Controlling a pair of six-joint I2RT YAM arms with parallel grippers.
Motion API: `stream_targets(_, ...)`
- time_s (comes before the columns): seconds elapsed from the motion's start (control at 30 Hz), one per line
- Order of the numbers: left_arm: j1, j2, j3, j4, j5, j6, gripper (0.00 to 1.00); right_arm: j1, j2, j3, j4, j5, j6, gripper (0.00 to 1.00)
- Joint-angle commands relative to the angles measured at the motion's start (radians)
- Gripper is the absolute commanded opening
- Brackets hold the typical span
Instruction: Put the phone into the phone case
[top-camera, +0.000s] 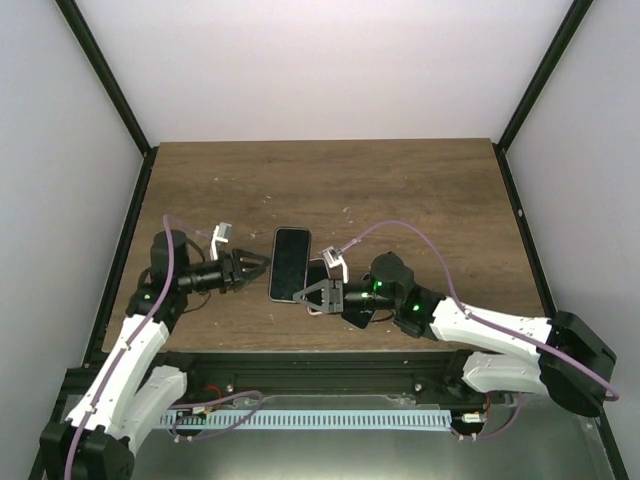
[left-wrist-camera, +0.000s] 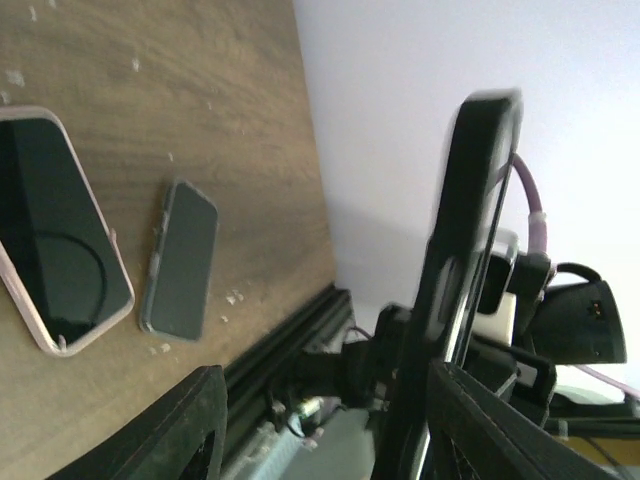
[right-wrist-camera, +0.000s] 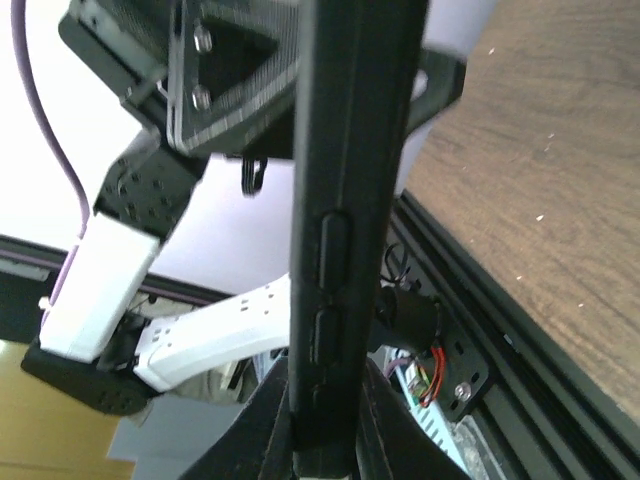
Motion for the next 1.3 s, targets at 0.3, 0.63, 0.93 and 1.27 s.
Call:
stream_targets(0.3,0.003,-0.070,-0.177,0.264,0.148,-0.261,0.55,-0.010,0.042,0.079,0.091,0.122,0.033,0.01)
stream_targets(0.63,0.003,-0.033,-0.178,0.284,0.181,-0.239,0.25,-0.011,0.103,0.079,0.143,0.118,0.061,0.01)
stream_targets(0.93,0.003,-0.014,-0.137,0.152,0.107,-0.119,0.00,-0.029,0.120,0.048,0.156,0.103,0.076,0.04)
stream_targets(1.27,0.028,0.087,-0.109,0.145,0.016,-0.081,0.00,-0.079,0.113,0.006,0.038,0.112,0.047,0.39)
